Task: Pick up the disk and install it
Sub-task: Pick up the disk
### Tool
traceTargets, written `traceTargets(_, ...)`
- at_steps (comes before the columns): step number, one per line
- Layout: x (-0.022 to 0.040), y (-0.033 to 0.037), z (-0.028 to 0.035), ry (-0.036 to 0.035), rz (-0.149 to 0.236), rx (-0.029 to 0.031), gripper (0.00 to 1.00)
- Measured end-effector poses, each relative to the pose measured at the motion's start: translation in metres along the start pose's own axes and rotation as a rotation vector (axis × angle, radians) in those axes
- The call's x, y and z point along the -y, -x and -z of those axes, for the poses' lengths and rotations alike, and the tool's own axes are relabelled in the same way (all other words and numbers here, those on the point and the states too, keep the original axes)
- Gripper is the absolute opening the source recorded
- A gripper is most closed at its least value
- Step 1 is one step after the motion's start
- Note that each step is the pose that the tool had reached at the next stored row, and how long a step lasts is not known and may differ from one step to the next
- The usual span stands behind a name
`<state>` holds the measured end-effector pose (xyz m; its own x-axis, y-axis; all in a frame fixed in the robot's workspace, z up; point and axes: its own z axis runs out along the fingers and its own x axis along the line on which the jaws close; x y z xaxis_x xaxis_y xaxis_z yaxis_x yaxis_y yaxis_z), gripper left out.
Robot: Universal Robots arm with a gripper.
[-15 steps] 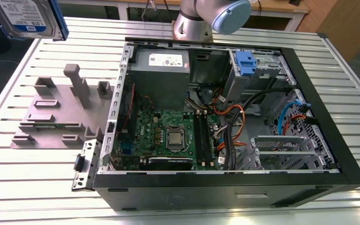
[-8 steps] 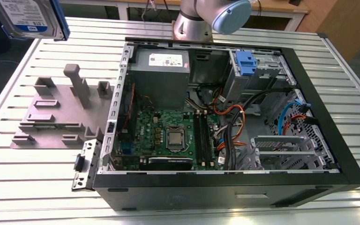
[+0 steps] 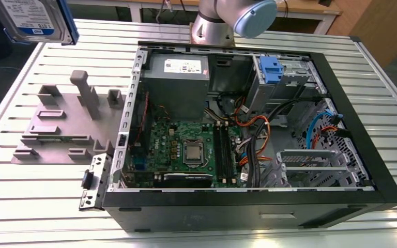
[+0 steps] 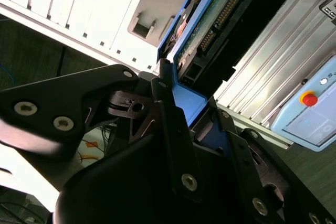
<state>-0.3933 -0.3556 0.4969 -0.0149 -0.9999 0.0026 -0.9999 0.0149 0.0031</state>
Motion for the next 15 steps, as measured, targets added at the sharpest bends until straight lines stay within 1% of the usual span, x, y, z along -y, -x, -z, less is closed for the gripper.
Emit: traceTargets(15,0.0057,0.0001,0.0000,0.0000,0.000,0.0000,0.36)
